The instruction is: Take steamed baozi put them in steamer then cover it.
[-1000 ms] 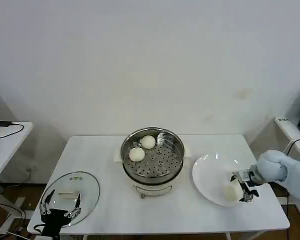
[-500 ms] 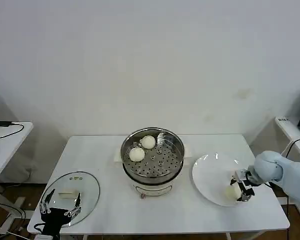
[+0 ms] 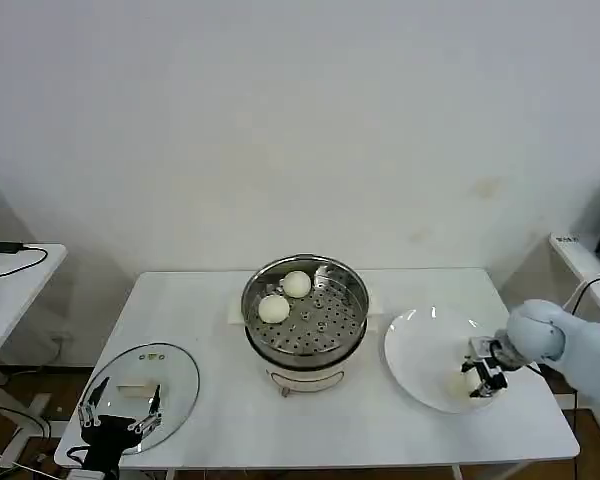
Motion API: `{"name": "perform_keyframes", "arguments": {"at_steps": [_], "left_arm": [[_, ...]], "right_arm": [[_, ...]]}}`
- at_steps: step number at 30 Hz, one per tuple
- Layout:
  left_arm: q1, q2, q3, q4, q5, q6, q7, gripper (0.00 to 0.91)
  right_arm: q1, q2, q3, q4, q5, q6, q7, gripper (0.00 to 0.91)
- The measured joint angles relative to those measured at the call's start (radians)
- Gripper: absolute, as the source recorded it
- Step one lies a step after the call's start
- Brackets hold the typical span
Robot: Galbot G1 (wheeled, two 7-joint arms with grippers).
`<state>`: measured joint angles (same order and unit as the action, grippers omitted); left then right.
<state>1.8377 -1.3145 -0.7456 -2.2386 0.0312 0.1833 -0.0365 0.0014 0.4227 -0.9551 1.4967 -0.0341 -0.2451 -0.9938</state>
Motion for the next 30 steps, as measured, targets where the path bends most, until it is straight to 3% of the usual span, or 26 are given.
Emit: {"name": "perform_keyframes", "arguments": {"at_steps": [7, 15, 23, 30], "left_arm": [[-0.012, 0.014, -0.015, 0.014, -0.018, 0.001, 0.000, 0.907], [-0.018, 0.018, -0.018, 0.016, -0.026, 0.001, 0.000, 0.907], [-0.013, 0.021, -0.029, 0.016, -0.031, 0.001, 0.000, 0.907], [-0.009, 0.016, -0.046, 0.010, -0.032, 0.002, 0.001, 0.907]], "right_arm": [[0.099, 0.000, 0.006, -0.002, 0.035, 0.008, -0.012, 0.544], [0.332, 0.044, -0.105, -0.002, 0.099, 0.003, -0.018, 0.544], [0.563, 0.176, -0.239, 0.006, 0.172, -0.005, -0.009, 0.544], [0.659, 0.321, -0.309, 0.023, 0.231, -0.008, 0.013, 0.544]]}}
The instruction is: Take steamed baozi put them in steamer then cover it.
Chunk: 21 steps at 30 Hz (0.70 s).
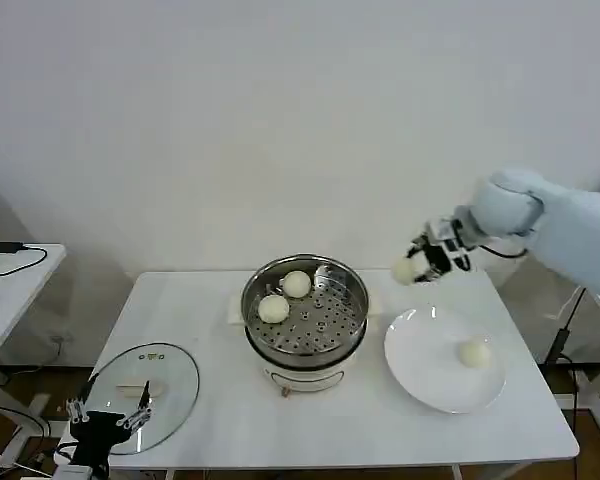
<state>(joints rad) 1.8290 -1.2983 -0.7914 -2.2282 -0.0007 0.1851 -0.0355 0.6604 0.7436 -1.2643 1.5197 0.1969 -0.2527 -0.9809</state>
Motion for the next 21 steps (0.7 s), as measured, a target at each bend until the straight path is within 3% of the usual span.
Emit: {"name": "perform_keyframes", "arguments": {"at_steps": [9, 21], "left_arm": [[0.007, -0.004, -0.025, -0.020, -0.001, 0.011, 0.004, 0.907], [0.019, -0.019, -0.049, -0.031, -0.011, 0.011, 0.004, 0.907]], "right_arm": [[0.022, 0.190, -0.055, -0.025, 0.019, 0.053, 0.009, 0.544], [-0.022, 0.370, -0.109, -0.068, -0.057, 0.215, 0.003, 0.544]]}}
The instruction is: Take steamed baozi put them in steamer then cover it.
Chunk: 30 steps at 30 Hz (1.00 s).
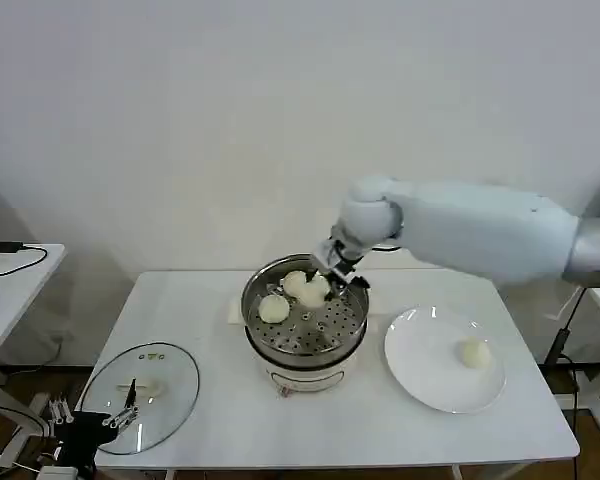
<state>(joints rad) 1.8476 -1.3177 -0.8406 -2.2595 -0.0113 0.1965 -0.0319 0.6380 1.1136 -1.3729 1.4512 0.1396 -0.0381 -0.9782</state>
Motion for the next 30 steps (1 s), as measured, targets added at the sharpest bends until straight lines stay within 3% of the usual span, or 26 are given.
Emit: {"name": "perform_keyframes", "arguments": {"at_steps": [11, 26, 27, 29, 30], "left_arm": [[-0.004, -0.004, 0.000, 0.008, -0.002, -0.002, -0.001, 0.907], [-0.007, -0.003, 0.001, 0.014, -0.002, -0.003, -0.001, 0.907], [-0.008, -0.003, 0.001, 0.014, -0.002, -0.003, -0.001, 0.907], [-0.008, -0.003, 0.001, 0.014, -0.002, -0.003, -0.001, 0.907], [-0.008, -0.003, 0.001, 0.014, -0.002, -0.003, -0.001, 0.907]], "right_arm": [[-0.038, 0.036, -0.032, 0.004, -0.071, 0.088, -0.002, 0.544], [-0.070, 0.037, -0.044, 0.009, -0.117, 0.123, -0.001, 0.544], [-0.070, 0.037, -0.044, 0.010, -0.118, 0.125, -0.001, 0.635], [-0.070, 0.035, -0.045, 0.010, -0.121, 0.130, -0.001, 0.907], [-0.071, 0.034, -0.046, 0.009, -0.121, 0.133, -0.001, 0.907]]}}
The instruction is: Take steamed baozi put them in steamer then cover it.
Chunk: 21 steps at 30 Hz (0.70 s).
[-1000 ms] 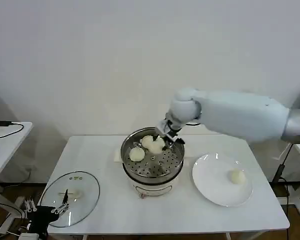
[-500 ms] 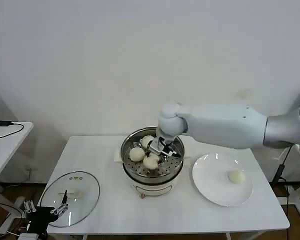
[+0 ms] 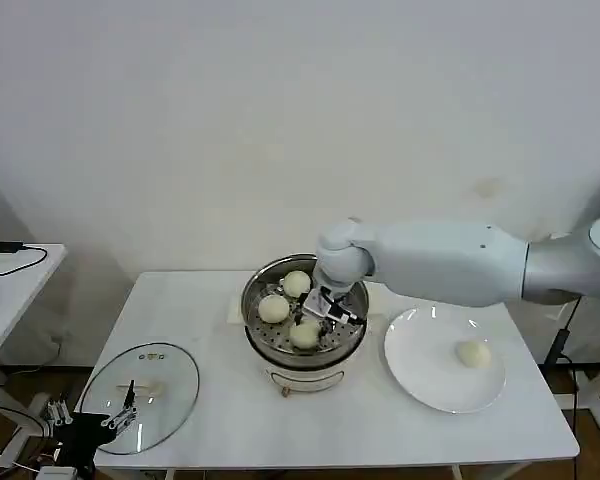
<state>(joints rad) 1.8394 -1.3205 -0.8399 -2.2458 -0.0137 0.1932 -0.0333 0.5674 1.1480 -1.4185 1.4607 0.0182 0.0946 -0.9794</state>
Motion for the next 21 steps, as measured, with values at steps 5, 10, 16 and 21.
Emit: {"name": "perform_keyframes", "arguments": {"at_steps": [5, 10, 16, 21], "left_arm": [[-0.001, 0.000, 0.000, -0.001, 0.000, 0.000, 0.000, 0.907], [-0.005, 0.004, 0.002, -0.003, -0.001, 0.001, 0.000, 0.907], [-0.016, 0.015, 0.001, 0.003, -0.010, 0.005, 0.002, 0.907], [-0.021, 0.031, -0.004, 0.014, -0.021, 0.004, 0.004, 0.907]], "right_arm": [[0.002, -0.007, 0.001, 0.004, -0.005, 0.009, 0.002, 0.907], [0.017, -0.023, 0.014, 0.008, 0.005, 0.007, 0.010, 0.907], [0.047, -0.064, 0.041, 0.017, 0.040, -0.013, 0.014, 0.907], [0.079, -0.133, 0.064, 0.014, 0.069, -0.048, 0.013, 0.907]]}}
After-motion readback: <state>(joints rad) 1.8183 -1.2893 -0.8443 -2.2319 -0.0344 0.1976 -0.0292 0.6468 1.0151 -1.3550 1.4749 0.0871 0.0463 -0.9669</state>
